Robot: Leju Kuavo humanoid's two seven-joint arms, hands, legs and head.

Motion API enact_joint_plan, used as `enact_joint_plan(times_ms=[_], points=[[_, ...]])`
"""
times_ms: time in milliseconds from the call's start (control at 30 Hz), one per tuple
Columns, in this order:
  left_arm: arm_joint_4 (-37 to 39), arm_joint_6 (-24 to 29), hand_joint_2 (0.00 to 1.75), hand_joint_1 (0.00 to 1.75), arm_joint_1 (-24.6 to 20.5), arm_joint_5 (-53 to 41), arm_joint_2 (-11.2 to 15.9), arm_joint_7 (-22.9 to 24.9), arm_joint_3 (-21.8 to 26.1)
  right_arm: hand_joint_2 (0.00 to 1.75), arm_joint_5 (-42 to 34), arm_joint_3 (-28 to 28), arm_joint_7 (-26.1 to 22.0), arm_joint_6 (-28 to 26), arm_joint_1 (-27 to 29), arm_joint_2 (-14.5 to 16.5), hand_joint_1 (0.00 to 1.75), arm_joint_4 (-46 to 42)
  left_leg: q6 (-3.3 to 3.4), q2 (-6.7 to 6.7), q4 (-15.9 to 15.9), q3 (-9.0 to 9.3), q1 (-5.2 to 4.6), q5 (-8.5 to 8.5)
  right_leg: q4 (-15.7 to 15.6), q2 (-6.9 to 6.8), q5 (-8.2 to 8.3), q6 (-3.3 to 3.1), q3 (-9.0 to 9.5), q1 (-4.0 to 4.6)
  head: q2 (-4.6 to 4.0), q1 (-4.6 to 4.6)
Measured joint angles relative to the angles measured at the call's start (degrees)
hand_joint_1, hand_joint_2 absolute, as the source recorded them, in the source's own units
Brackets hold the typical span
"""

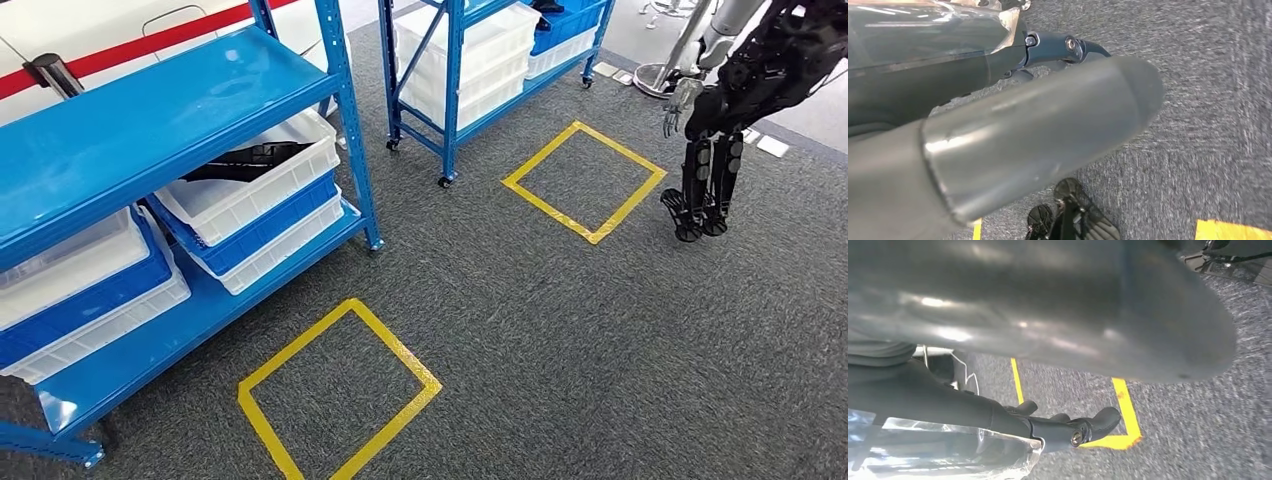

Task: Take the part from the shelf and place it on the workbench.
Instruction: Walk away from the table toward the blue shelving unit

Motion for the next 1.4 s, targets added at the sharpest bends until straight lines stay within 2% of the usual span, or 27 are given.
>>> enact_joint_plan(times_ms=[67, 100, 133, 200, 267, 333, 367, 400, 433, 467, 500, 533, 567, 633, 700, 767, 833, 900, 933, 967, 1000, 1067, 1133, 1200, 1267, 1333, 1400], points=[[0.00, -0.08, 0.00, 0.00, -0.16, -0.03, 0.01, 0.00, -0.09, 0.00, 0.01, 0.03, 0.00, 0.00, -0.03, 0.10, 0.00, 0.00, 0.55, 2.31, -6.77, 3.64, -0.42, 2.29, 0.04, -0.93, -0.40, 0.45, 0.35, 0.42, 0.00, 0.01], [0.00, -0.11, 0.00, 0.00, -0.24, -0.03, 0.01, 0.00, -0.11, 0.00, 0.02, 0.04, 0.00, 0.00, -0.07, 0.11, 0.00, 0.00, 0.82, 3.00, -8.37, 4.45, -0.68, 2.55, 0.02, -1.38, -0.57, 0.73, 0.51, 0.60, 0.00, 0.01], [0.00, -0.14, 0.00, 0.00, -0.29, -0.02, 0.01, 0.00, -0.13, 0.00, 0.02, 0.05, 0.00, 0.00, -0.12, 0.14, 0.00, 0.00, 1.03, 2.87, -8.66, 4.49, -0.93, 2.40, -0.08, -1.84, -0.66, 1.03, 0.64, 0.70, 0.00, 0.05], [0.00, -0.13, 0.00, 0.00, -0.28, 0.04, 0.03, 0.00, -0.13, 0.00, 0.16, 0.14, 0.00, 0.00, -0.29, 0.20, 0.00, -0.02, 1.66, 1.56, -9.24, 4.62, -0.93, 2.75, -0.16, -2.10, -0.87, 1.59, 0.89, 0.68, 0.00, 0.06], [0.00, -0.10, 0.00, 0.00, -0.30, 0.16, 0.03, 0.00, -0.12, 0.00, 0.42, 0.25, 0.00, 0.00, -0.33, 0.25, 0.00, -0.04, 2.36, 0.35, -10.00, 4.99, -0.56, 3.35, 2.45, 0.27, -2.42, 1.76, -0.12, 0.62, 0.00, 0.22], [0.00, -0.08, 0.00, 0.00, -0.35, 0.23, 0.03, 0.00, -0.11, 0.00, 0.62, 0.31, 0.00, 0.00, -0.24, 0.20, 0.00, -0.02, 2.70, -0.87, -10.20, 5.03, -0.38, 3.59, 9.43, 2.90, -5.58, 1.44, -3.49, 0.36, 0.00, 0.42], [0.00, -0.08, 0.00, 0.00, -0.35, 0.24, 0.04, 0.00, -0.11, 0.00, 0.69, 0.32, 0.00, 0.00, -0.19, 0.18, 0.00, -0.01, 2.73, -1.64, -10.20, 4.99, -0.40, 3.60, 13.28, 3.32, -6.92, 1.43, -5.50, 0.27, 0.00, 0.50], [0.00, -0.08, 0.00, 0.00, -0.34, 0.26, 0.04, 0.00, -0.11, 0.00, 0.77, 0.32, 0.01, 0.00, -0.11, 0.15, 0.00, 0.00, 2.74, -2.45, -10.18, 4.98, -0.42, 3.60, 15.88, 3.48, -7.54, 1.64, -7.00, 0.20, 0.00, 0.51], [0.00, -0.08, 0.00, 0.00, -0.31, 0.28, 0.04, 0.00, -0.10, 0.00, 0.81, 0.32, 0.01, 0.00, -0.03, 0.14, 0.00, 0.00, 2.73, -3.29, -10.16, 5.01, -0.41, 3.60, 16.35, 3.57, -7.14, 2.07, -7.48, 0.16, 0.00, 0.55], [0.00, -0.08, 0.00, 0.00, -0.28, 0.33, 0.03, 0.00, -0.09, 0.00, 0.85, 0.32, 0.02, 0.00, 0.03, 0.09, 0.00, 0.00, 2.69, -4.19, -10.13, 5.09, -0.40, 3.60, 14.30, 3.74, -5.70, 2.65, -6.79, 0.05, 0.00, 0.57], [0.00, -0.08, 0.00, 0.00, -0.26, 0.39, 0.02, -0.01, -0.08, 0.00, 0.89, 0.32, 0.03, -0.01, 0.06, 0.02, 0.00, 0.00, 2.60, -4.99, -10.09, 5.17, -0.38, 3.58, 10.37, 4.26, -3.72, 3.18, -5.16, -0.13, 0.00, 0.59], [0.00, -0.09, 0.00, 0.00, -0.25, 0.43, 0.02, -0.05, -0.07, 0.00, 0.91, 0.32, 0.03, -0.01, 0.07, -0.05, 0.00, 0.01, 2.38, -5.73, -9.99, 5.22, -0.45, 3.53, 6.14, 5.31, -1.84, 3.50, -3.47, -0.32, 0.00, 0.65], [0.00, -0.10, 0.00, 0.00, -0.25, 0.46, 0.02, -0.10, -0.07, 0.00, 0.93, 0.32, 0.03, -0.02, 0.04, -0.10, 0.00, 0.02, 2.09, -6.35, -9.89, 5.22, -0.56, 3.44, 2.69, 6.13, -0.39, 3.46, -2.14, -0.48, 0.00, 0.67], [0.00, -0.11, 0.00, 0.00, -0.19, 0.48, 0.04, -0.21, -0.07, 0.00, 0.97, 0.34, 0.02, -0.02, -0.17, -0.10, 0.00, 0.03, 1.44, -7.18, -9.79, 5.01, -0.72, 3.32, 0.21, 6.96, 0.57, 2.68, -1.20, -0.43, 0.00, 0.60], [0.01, -0.12, 0.00, 0.00, -0.03, 0.48, 0.08, -0.25, -0.07, 0.00, 0.98, 0.36, 0.02, -0.02, -0.37, 0.00, 0.00, 0.02, 0.93, -7.64, -9.65, 4.70, -0.46, 3.31, 0.09, 5.96, 0.85, 1.73, -0.86, -0.47, 0.00, 0.50], [0.02, -0.12, 0.00, 0.00, 0.00, 0.48, 0.06, -0.26, -0.07, 0.00, 0.97, 0.37, 0.02, -0.02, -0.33, 0.09, 0.00, 0.02, 0.48, -5.80, -7.47, 3.68, -0.34, 1.88, -0.05, 4.84, 1.06, 0.89, -0.65, -0.67, 0.00, 0.31], [0.02, -0.13, 0.00, 0.00, -0.12, 0.46, 0.07, -0.29, -0.07, 0.00, 0.98, 0.36, 0.02, -0.04, -0.20, 0.13, 0.00, 0.02, 0.06, -2.79, -0.84, 0.48, -0.39, -1.82, -0.08, 3.56, 1.01, 0.30, -0.63, -0.48, 0.00, -0.01], [0.02, -0.20, 0.00, 0.00, -0.11, 0.35, 0.12, -0.33, -0.08, 0.00, 0.93, 0.35, 0.02, -0.11, -0.05, 0.11, 0.00, 0.02, -0.21, -1.58, 6.03, -3.04, -0.32, -4.45, -0.06, 2.07, 0.86, 0.03, -0.65, -0.22, 0.00, -0.11], [0.02, -0.26, 0.00, 0.00, -0.05, 0.26, 0.12, -0.34, -0.08, 0.00, 0.86, 0.34, 0.01, -0.16, -0.01, 0.08, 0.00, 0.02, -0.23, -1.38, 6.87, -3.56, -0.29, -4.18, -0.05, 1.40, 0.78, -0.06, -0.64, -0.16, 0.00, -0.12], [0.02, -0.34, 0.00, 0.00, 0.01, 0.16, 0.13, -0.37, -0.08, 0.00, 0.78, 0.34, -0.01, -0.21, 0.00, 0.07, 0.00, 0.02, -0.17, -1.12, 5.38, -2.86, -0.27, -2.88, -0.05, 0.77, 0.69, -0.07, -0.57, -0.13, 0.00, -0.13], [0.02, -0.44, 0.00, 0.00, 0.04, 0.08, 0.13, -0.40, -0.09, 0.00, 0.70, 0.34, -0.04, -0.25, -0.02, 0.08, 0.00, 0.02, -0.01, -0.47, 1.79, -1.00, -0.28, -0.89, -0.06, 0.18, 0.57, -0.02, -0.43, -0.10, 0.00, -0.13], [0.02, -0.67, 0.00, 0.00, -0.10, -0.06, 0.15, -0.47, -0.15, 0.00, 0.61, 0.34, -0.14, -0.30, -0.06, 0.10, 0.00, 0.02, 0.51, 2.21, -6.05, 3.14, -0.55, 2.03, -0.07, -0.83, 0.24, 0.36, -0.09, 0.22, 0.00, -0.13], [0.02, -0.79, 0.00, 0.00, -0.29, -0.12, 0.15, -0.50, -0.25, 0.00, 0.57, 0.33, -0.24, -0.35, -0.10, 0.08, 0.00, 0.02, 1.06, 3.51, -9.05, 4.72, -0.95, 2.54, -0.14, -1.76, -0.07, 0.94, 0.29, 0.50, 0.00, -0.09], [0.02, -0.77, 0.00, 0.00, -0.32, -0.13, 0.17, -0.50, -0.32, 0.00, 0.64, 0.32, -0.29, -0.37, -0.23, 0.09, 0.00, 0.00, 1.68, 2.12, -9.43, 4.83, -1.02, 2.79, -0.43, -2.74, -0.23, 1.56, 0.72, 0.62, 0.00, -0.06], [0.02, -0.67, 0.00, 0.00, -0.33, -0.01, 0.16, -0.47, -0.35, 0.00, 0.86, 0.32, -0.33, -0.37, -0.32, 0.09, 0.00, -0.04, 2.37, 0.83, -10.29, 5.25, -0.76, 3.44, 0.88, -1.39, -1.22, 1.91, 0.42, 0.65, 0.00, 0.04], [0.02, -0.54, 0.00, 0.00, -0.36, 0.15, 0.13, -0.43, -0.37, 0.00, 1.06, 0.32, -0.35, -0.37, -0.30, 0.01, 0.00, -0.05, 2.80, -0.43, -10.69, 5.37, -0.58, 3.86, 6.70, 1.76, -4.15, 1.61, -2.20, 0.40, 0.00, 0.29], [0.02, -0.40, 0.00, 0.00, -0.32, 0.31, 0.14, -0.39, -0.37, 0.00, 1.19, 0.32, -0.35, -0.33, -0.21, -0.07, 0.00, -0.02, 2.94, -1.98, -10.66, 5.20, -0.57, 3.93, 14.08, 3.27, -6.92, 1.41, -6.01, 0.24, 0.00, 0.48]])
